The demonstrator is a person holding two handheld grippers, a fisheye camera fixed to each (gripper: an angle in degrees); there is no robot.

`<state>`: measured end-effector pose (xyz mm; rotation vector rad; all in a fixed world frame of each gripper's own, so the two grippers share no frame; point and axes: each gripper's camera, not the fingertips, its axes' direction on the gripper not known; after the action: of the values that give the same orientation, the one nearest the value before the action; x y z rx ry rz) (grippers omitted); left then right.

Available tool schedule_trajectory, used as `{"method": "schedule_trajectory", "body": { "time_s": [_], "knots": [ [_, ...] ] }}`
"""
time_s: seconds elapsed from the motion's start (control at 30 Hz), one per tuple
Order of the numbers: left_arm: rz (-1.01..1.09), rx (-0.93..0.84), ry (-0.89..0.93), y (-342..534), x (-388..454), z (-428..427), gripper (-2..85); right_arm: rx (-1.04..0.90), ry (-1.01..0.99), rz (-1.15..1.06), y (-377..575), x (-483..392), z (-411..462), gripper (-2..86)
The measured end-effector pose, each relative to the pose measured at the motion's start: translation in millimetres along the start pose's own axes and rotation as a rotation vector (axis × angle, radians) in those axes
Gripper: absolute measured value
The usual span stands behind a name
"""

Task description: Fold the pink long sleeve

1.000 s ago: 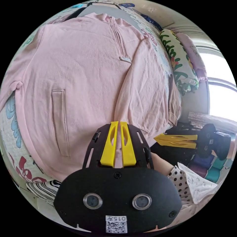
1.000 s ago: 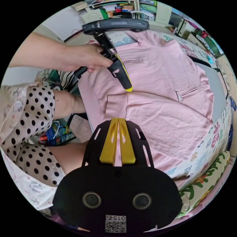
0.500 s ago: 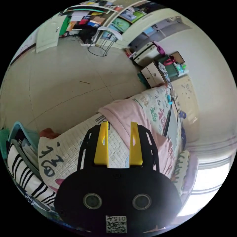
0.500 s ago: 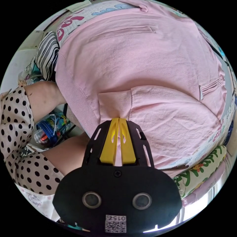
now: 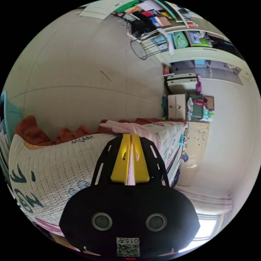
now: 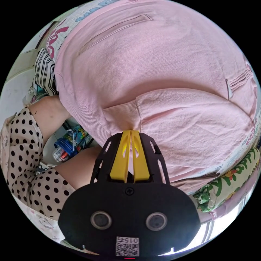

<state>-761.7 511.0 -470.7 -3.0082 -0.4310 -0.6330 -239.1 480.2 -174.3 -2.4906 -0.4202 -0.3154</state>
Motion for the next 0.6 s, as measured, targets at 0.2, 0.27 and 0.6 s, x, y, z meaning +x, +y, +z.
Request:
{"method": "schedule_trajectory", "body": {
  "time_s": [0.2, 0.27, 0.6],
  "knots": [
    [0.835, 0.09, 0.043, 98, 231, -56, -0.7, 0.067, -0.118, 0.071, 4, 25, -26, -0.6],
    [1.266, 0.023, 0.048, 216, 318, -66, -0.6, 0.154, -0.217, 0.102, 19, 40, -40, -0.3],
    [1.555, -0.775, -0.235, 428, 297, 125, -0.2, 0.696, -0.706, 0.659, 163, 163, -95, 5.7]
  ]
}}
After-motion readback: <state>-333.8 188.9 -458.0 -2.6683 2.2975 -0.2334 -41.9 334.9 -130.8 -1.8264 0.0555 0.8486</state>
